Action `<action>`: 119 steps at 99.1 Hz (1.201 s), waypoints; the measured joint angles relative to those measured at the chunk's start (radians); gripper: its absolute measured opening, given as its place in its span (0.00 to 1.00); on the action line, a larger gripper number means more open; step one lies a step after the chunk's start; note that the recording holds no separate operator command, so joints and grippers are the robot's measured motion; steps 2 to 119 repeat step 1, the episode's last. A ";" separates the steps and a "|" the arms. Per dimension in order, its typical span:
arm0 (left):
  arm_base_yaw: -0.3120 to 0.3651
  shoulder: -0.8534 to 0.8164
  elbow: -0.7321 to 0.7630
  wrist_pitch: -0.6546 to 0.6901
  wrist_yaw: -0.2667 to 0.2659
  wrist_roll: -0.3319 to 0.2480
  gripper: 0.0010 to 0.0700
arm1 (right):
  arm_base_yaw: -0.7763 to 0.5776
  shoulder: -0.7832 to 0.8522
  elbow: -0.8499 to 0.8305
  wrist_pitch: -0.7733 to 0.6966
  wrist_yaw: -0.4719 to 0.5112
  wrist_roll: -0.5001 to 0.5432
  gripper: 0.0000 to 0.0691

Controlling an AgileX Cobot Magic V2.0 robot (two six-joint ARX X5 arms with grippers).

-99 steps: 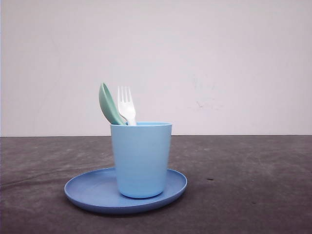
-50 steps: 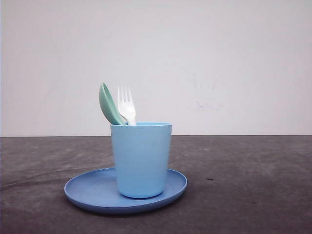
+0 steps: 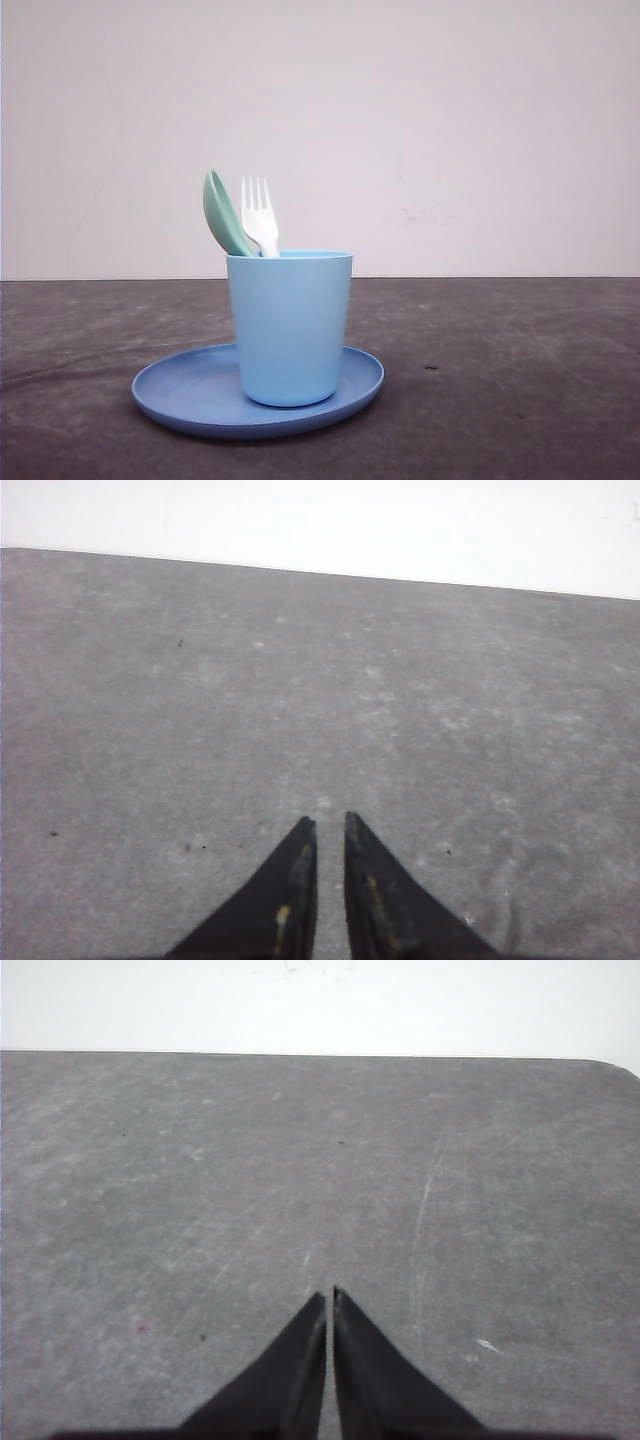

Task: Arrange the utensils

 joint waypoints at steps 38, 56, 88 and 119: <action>0.000 0.000 0.000 0.000 0.000 0.000 0.02 | 0.000 0.000 0.000 0.000 0.000 0.000 0.02; 0.000 0.000 0.000 0.000 0.000 0.000 0.02 | 0.000 0.000 0.000 0.000 0.000 0.000 0.02; 0.000 0.000 0.000 0.000 0.000 0.000 0.02 | 0.000 0.000 0.000 0.000 0.000 0.000 0.02; 0.000 0.000 0.000 0.000 0.000 0.000 0.02 | 0.000 0.000 0.000 0.000 0.000 0.000 0.02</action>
